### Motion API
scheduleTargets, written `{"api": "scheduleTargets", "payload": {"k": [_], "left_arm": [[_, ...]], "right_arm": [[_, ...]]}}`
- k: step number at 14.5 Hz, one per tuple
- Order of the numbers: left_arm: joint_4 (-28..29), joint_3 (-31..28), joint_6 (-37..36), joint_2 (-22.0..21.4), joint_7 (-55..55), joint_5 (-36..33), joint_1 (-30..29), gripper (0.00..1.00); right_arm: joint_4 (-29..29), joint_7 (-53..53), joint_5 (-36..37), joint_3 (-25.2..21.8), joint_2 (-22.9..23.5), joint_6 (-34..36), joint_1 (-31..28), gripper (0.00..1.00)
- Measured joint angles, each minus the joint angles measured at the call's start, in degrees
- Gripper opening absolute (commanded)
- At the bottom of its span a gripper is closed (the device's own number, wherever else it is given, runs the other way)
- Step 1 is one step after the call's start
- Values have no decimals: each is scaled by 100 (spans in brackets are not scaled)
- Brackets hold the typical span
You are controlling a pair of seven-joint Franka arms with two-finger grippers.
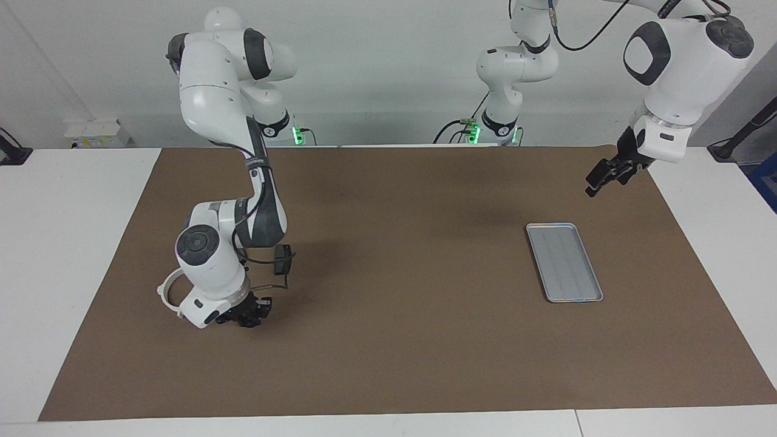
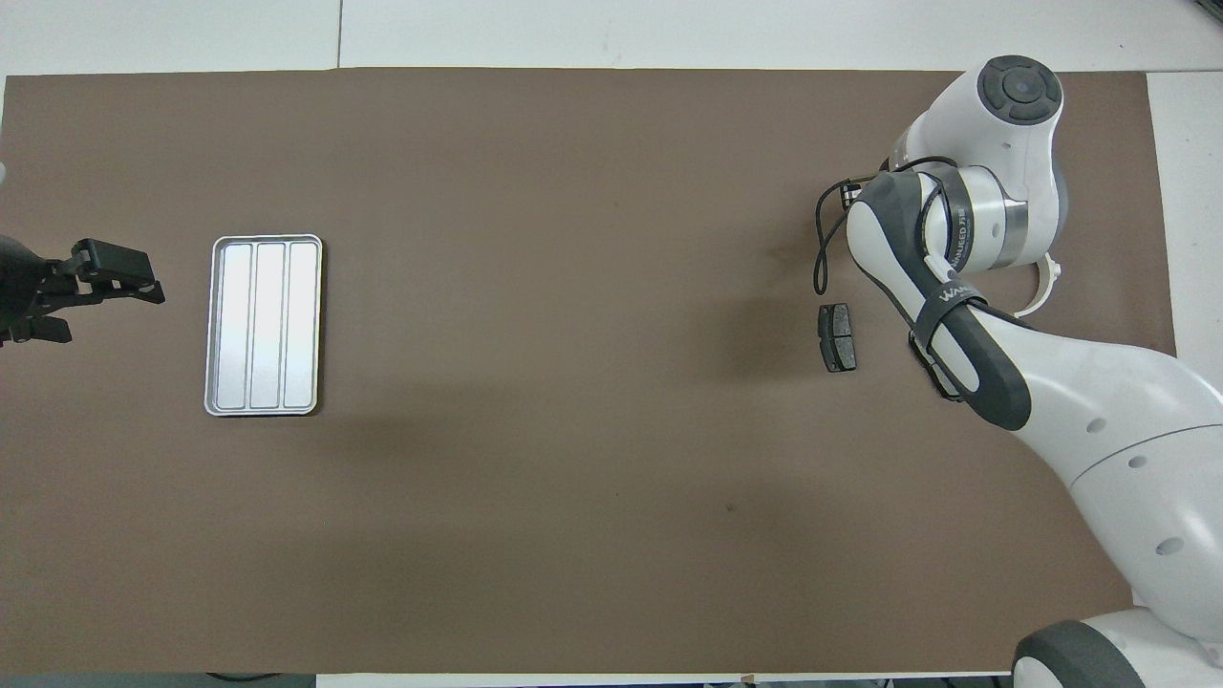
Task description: Pick bearing gear from pile to tray
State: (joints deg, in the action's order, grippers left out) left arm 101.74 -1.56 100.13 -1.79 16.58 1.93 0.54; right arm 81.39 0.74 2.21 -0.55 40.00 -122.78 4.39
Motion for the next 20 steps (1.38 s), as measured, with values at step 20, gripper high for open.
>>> {"api": "scheduleTargets", "payload": {"k": [20], "left_arm": [[0,0,0,0,0,0,0,100]], "right_arm": [[-1295,6521,-122,129,226,596,3148,0]]}}
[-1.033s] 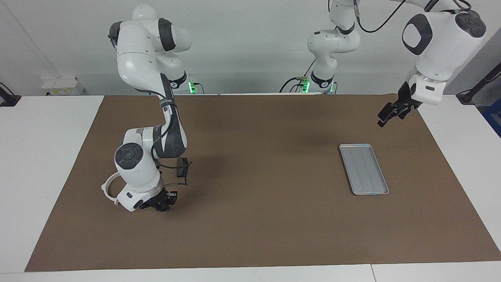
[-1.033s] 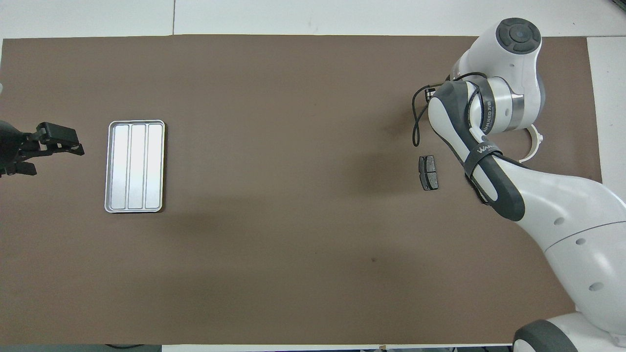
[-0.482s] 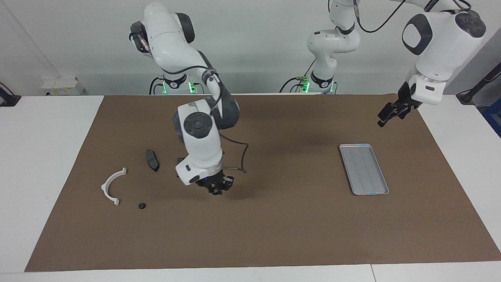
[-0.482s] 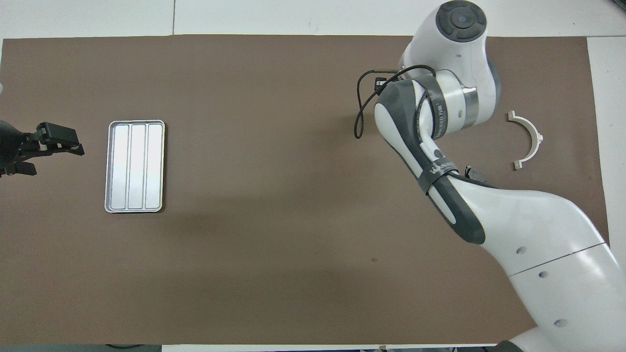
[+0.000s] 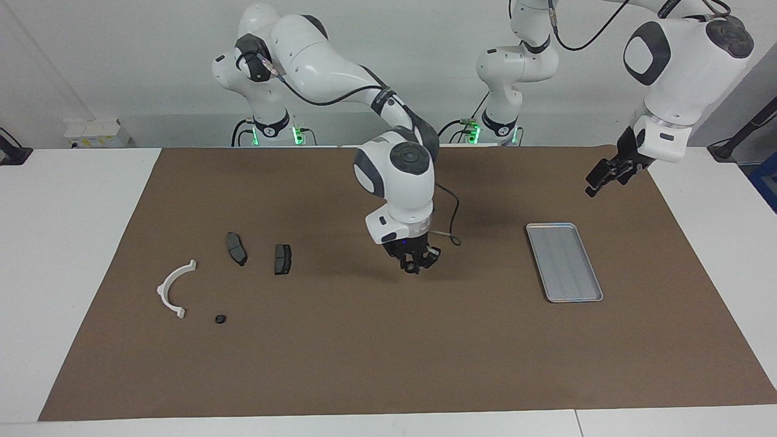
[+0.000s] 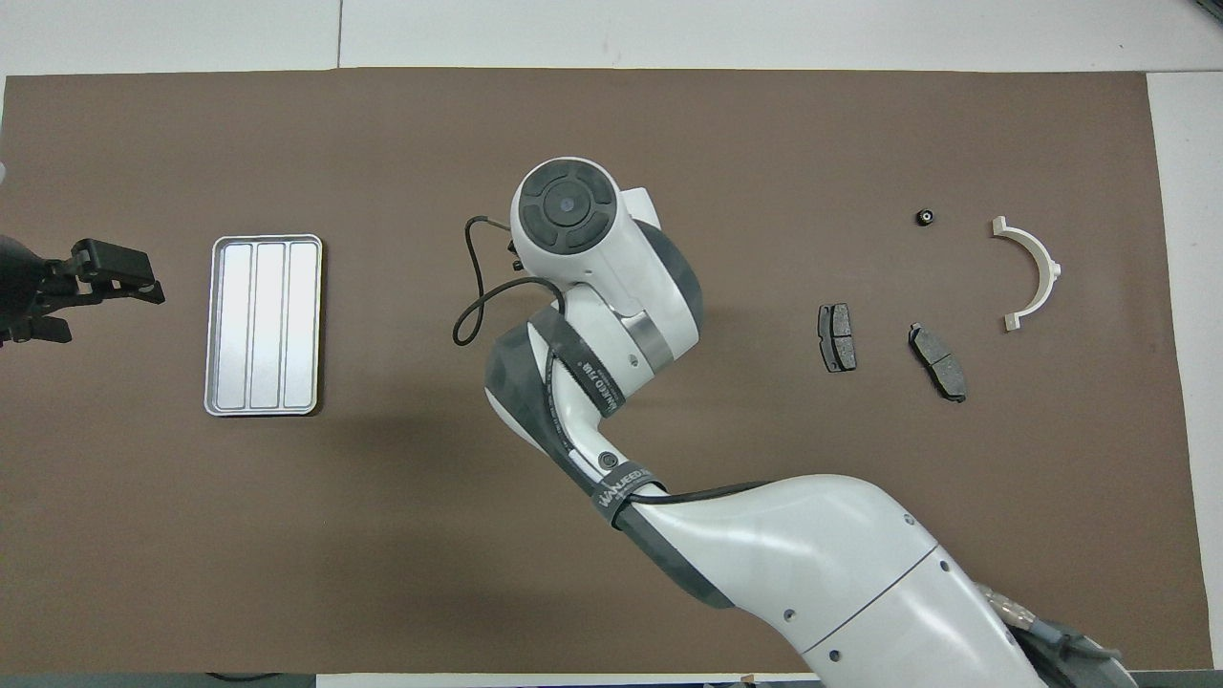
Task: Pick bearing gear from pile to tray
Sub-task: 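Carry the bearing toward the tray and release it mid-table with the right gripper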
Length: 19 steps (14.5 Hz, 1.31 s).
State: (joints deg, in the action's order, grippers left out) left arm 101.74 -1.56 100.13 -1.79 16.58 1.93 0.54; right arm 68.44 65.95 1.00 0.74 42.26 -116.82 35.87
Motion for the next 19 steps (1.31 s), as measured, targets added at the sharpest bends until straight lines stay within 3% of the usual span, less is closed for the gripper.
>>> {"api": "scheduleTargets", "payload": {"k": [5,11,12,13,14,19], "left_arm": [[0,0,0,0,0,0,0,100],[0,0,0,0,0,0,0,100],[0,0,0,0,0,0,0,100],[0,0,0,0,0,0,0,100],[0,0,0,0,0,0,0,100],[0,0,0,0,0,0,0,100]], "right_arm": [[-19,1251,29,-50,394,-335,530,0],[-146,1523,38,-63,631,-383,610,0],[-154,1524,38,-63,637,-388,610,24],[-157,1524,38,-64,639,-389,609,86],[-157,1524,38,-65,639,-390,608,100],[-482,1055,53,-128,585,26,371,100]]}}
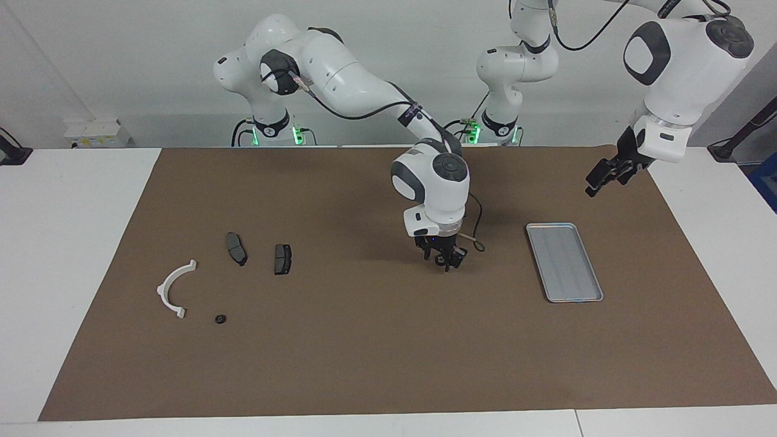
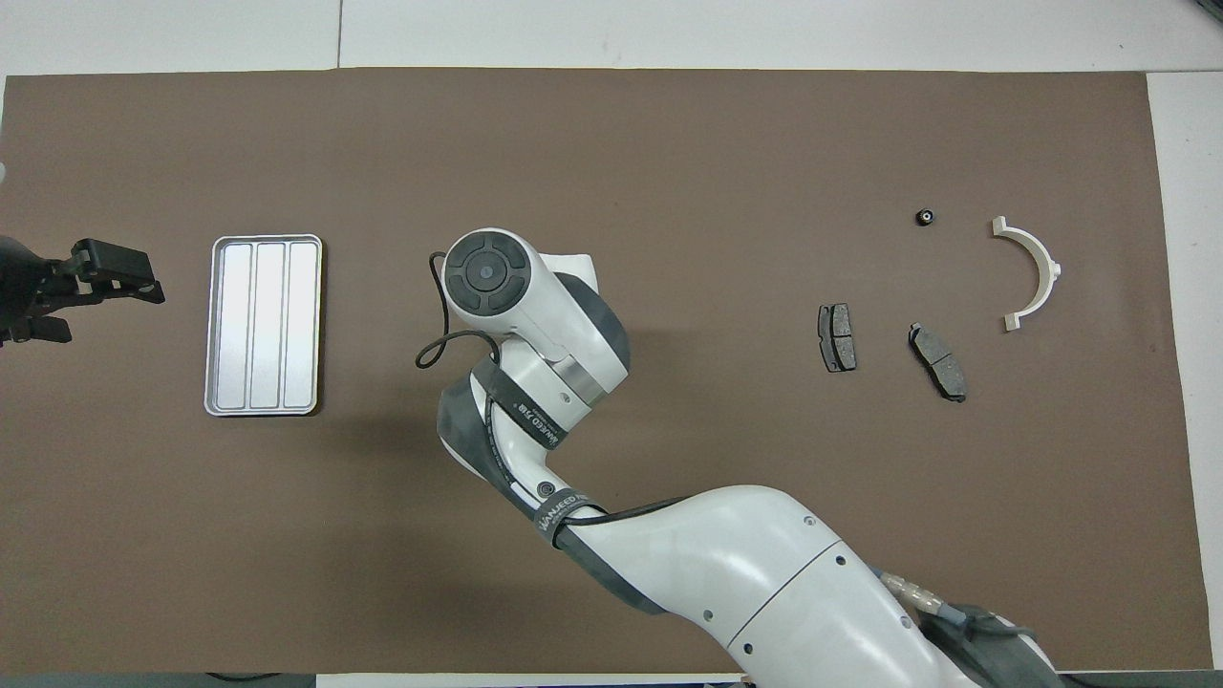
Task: Pick bearing gear from pile to tray
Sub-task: 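Carry the bearing toward the tray and release it mid-table with the right gripper, then return the right gripper to the second bearing while the left gripper reaches the first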
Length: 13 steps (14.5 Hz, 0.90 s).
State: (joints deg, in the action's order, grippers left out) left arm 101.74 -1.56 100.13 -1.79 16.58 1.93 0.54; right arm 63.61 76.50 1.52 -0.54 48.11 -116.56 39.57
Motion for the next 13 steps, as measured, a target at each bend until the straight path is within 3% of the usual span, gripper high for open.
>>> {"api": "scheduleTargets", "payload": {"k": [3,7,13], "left_arm": [[0,0,0,0,0,0,0,100],[0,0,0,0,0,0,0,100],[0,27,-1,-20,0,2,21,100]], "right_arm": [[-458,-1578,-6,2,-410,856,-596,100],[-518,-4309,-93,-1,-1103,1652,-1643,100],[-419,-6684,-273,15,-1137,1922,-3015,100]]}}
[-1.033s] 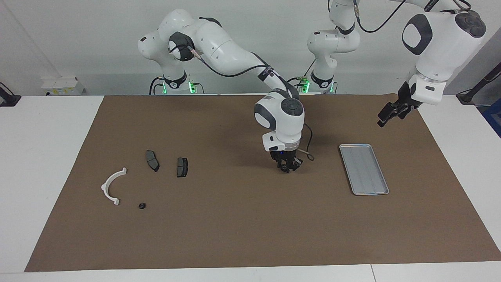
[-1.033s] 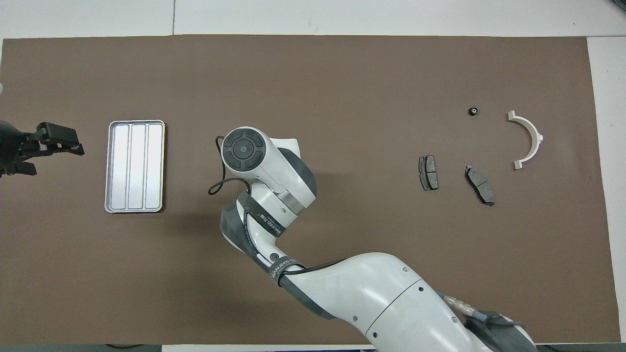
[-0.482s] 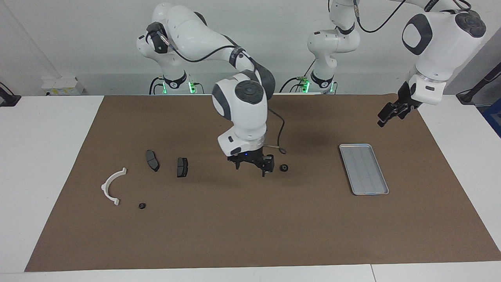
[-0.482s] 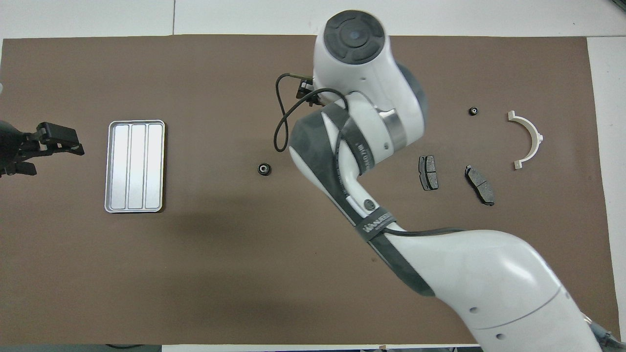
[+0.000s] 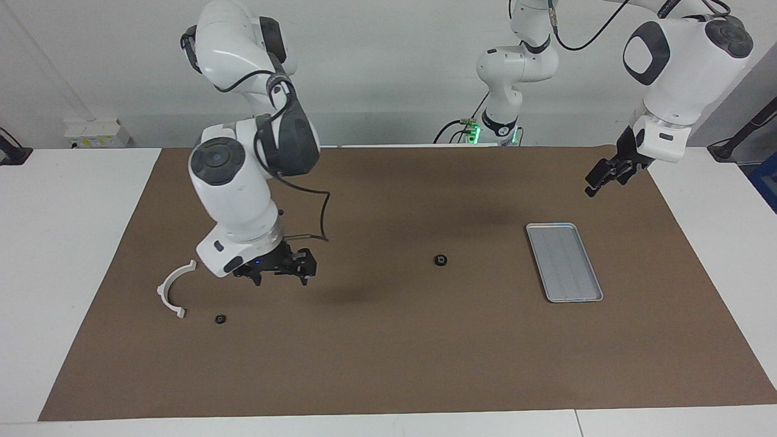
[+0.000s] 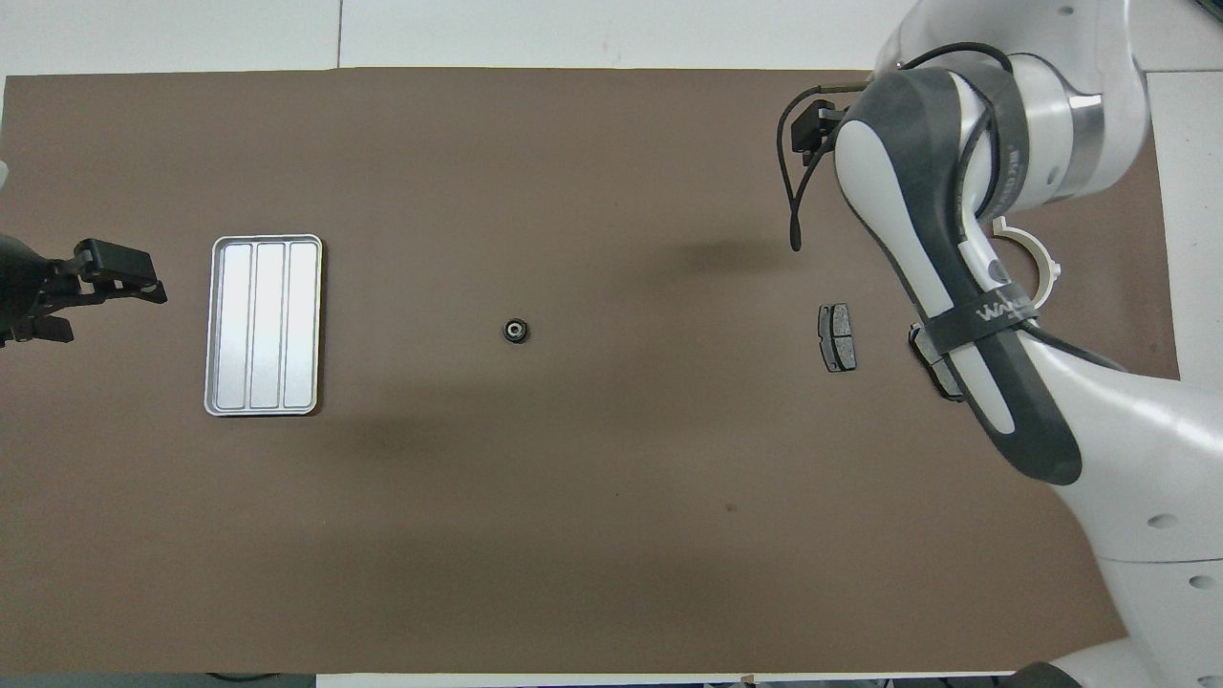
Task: Pick bearing gear from pile to tray
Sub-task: 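Return the right gripper to the second bearing while the left gripper reaches the first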
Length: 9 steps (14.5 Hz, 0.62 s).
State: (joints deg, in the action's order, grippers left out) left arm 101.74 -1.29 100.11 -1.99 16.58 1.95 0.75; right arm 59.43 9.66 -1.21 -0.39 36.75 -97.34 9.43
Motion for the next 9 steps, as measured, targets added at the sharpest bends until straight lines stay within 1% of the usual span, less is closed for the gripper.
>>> {"api": "scheduleTargets", "payload": {"k": [2,5,7,9], "left_arm": [[0,6,0,-25,0,0,46,100],[5,29,6,-29,1,1,144,100],[40,34,140,-29,2,0,333,100],[175,57,380,3,274,4,749,100]], "right_arm": [[118,-458,0,2,11,-1,-233,100],[293,-809,0,-1,87,-44,-484,100],[471,-902,44,-3,146,-367,-591,100],[766,-1015,101,-8,185,-814,-699,100]]}}
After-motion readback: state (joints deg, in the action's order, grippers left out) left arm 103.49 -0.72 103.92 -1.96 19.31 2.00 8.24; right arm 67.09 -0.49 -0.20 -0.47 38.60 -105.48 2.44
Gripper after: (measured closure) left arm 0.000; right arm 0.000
